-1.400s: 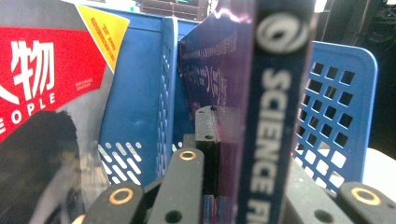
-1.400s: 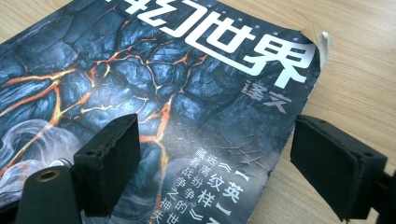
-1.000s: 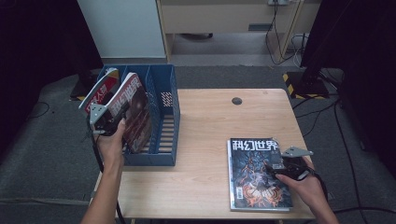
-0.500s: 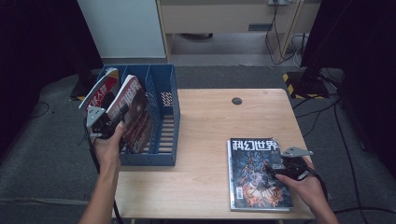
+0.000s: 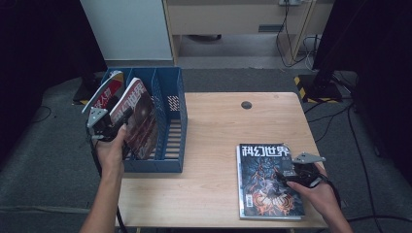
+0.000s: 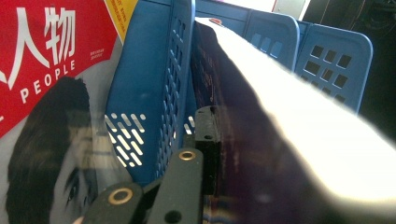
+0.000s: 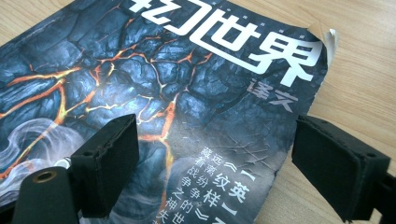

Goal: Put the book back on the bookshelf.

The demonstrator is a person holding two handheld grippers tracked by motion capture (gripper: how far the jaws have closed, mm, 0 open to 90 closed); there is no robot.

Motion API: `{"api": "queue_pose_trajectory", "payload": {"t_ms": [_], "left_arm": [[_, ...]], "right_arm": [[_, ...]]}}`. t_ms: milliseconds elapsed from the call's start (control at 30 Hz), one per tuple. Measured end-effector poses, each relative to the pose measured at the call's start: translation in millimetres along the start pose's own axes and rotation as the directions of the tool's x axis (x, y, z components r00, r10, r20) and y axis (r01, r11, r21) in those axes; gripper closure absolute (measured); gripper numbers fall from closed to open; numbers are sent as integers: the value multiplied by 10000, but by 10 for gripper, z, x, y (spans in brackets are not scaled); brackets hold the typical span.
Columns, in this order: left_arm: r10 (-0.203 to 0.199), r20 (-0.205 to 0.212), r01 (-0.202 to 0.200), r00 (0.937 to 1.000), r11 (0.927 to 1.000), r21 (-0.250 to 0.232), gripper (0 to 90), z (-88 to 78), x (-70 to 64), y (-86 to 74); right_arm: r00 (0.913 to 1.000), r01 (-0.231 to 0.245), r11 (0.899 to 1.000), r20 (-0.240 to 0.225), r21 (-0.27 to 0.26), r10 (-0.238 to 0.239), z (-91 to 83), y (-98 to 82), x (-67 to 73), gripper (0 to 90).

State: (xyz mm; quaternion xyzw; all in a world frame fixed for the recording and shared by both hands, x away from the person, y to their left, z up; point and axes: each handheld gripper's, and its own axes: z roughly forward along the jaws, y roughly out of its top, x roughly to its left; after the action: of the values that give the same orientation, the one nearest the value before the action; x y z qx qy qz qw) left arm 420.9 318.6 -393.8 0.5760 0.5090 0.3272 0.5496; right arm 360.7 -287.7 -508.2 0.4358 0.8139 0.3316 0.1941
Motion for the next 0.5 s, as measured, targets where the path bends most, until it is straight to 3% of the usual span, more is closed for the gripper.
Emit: {"api": "queue_pose_trajectory", "payload": {"t_ms": [233, 400, 500], "left_arm": [[176, -278, -181, 9995, 9997, -179, 838, 35, -36, 9], [628, -339, -638, 9974, 9976, -269, 838, 132, -60, 52], [561, -367, -571, 9977, 9980, -266, 838, 169, -64, 66]], "right_arm": [[10000, 56, 10000, 17, -3, -56, -2, 2, -1, 150], [10000, -55, 10000, 31, -20, 55, -11, -3, -9, 151], [9999, -105, 9999, 40, -35, 105, -18, -5, -17, 151]]}}
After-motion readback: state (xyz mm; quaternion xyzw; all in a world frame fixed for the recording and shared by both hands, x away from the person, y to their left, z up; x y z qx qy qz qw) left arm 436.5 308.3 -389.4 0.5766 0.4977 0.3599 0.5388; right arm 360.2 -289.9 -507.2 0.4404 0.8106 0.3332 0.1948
